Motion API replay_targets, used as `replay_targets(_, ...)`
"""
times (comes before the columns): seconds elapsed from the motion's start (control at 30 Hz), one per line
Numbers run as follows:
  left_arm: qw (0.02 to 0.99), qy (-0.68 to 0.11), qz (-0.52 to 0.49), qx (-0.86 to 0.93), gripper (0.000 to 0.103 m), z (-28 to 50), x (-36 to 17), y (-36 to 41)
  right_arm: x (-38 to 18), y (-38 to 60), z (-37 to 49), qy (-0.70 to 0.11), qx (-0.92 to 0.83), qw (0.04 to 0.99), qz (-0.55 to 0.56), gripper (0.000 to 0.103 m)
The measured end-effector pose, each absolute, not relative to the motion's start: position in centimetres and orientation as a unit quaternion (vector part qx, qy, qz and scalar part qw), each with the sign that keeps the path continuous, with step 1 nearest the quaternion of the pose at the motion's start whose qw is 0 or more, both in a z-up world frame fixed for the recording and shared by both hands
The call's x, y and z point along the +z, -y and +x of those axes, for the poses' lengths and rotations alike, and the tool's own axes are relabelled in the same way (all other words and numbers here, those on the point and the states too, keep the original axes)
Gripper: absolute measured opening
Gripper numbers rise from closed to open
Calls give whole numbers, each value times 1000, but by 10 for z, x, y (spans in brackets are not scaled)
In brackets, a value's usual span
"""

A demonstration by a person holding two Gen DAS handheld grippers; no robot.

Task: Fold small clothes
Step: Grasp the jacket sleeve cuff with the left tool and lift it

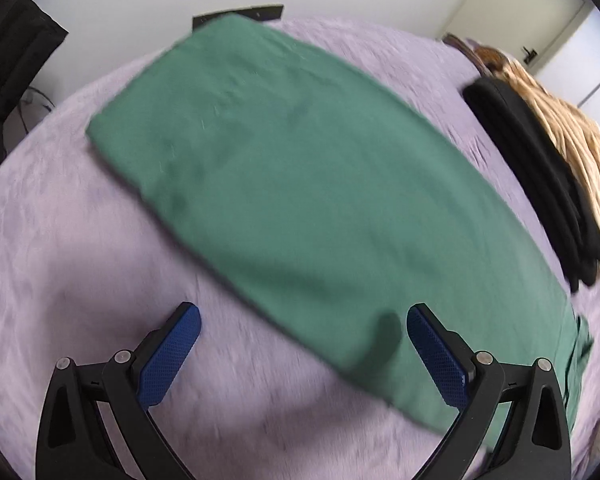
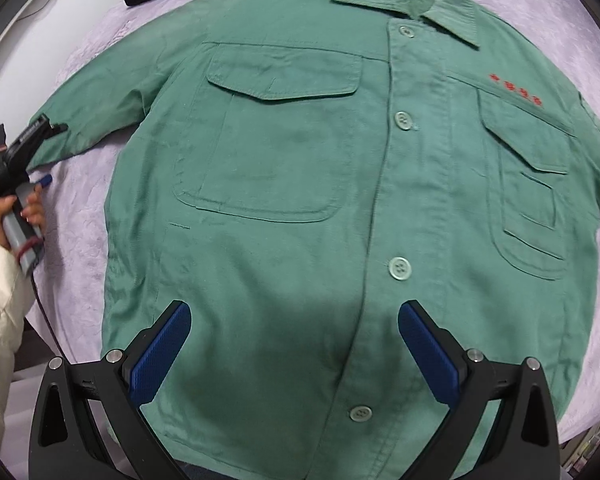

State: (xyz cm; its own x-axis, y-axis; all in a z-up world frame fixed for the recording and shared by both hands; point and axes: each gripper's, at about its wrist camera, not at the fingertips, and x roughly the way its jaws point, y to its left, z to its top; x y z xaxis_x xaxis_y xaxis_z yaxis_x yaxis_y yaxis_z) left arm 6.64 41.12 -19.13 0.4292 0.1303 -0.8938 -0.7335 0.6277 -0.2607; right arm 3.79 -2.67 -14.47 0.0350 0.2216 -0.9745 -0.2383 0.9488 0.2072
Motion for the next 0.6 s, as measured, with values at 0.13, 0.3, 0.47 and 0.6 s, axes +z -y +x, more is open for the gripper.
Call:
replay_targets(0.13, 799, -424, -288, 314, 85, 82, -179, -430, -154, 26, 42, -679, 162, 716, 3, 103)
replay_targets(0.3, 808, -409, -301, 299, 2, 84, -169, -454, -154, 33, 42, -667, 169, 725, 20, 103)
replay_targets(0.47, 847, -375, -277, 256, 2, 89, -125, -431, -144, 61, 47, -644, 161, 747, 48, 103)
replay_targets(0.6, 888, -351, -239, 176, 2, 102, -77, -375, -138, 94, 53, -630, 140, 760, 76, 103)
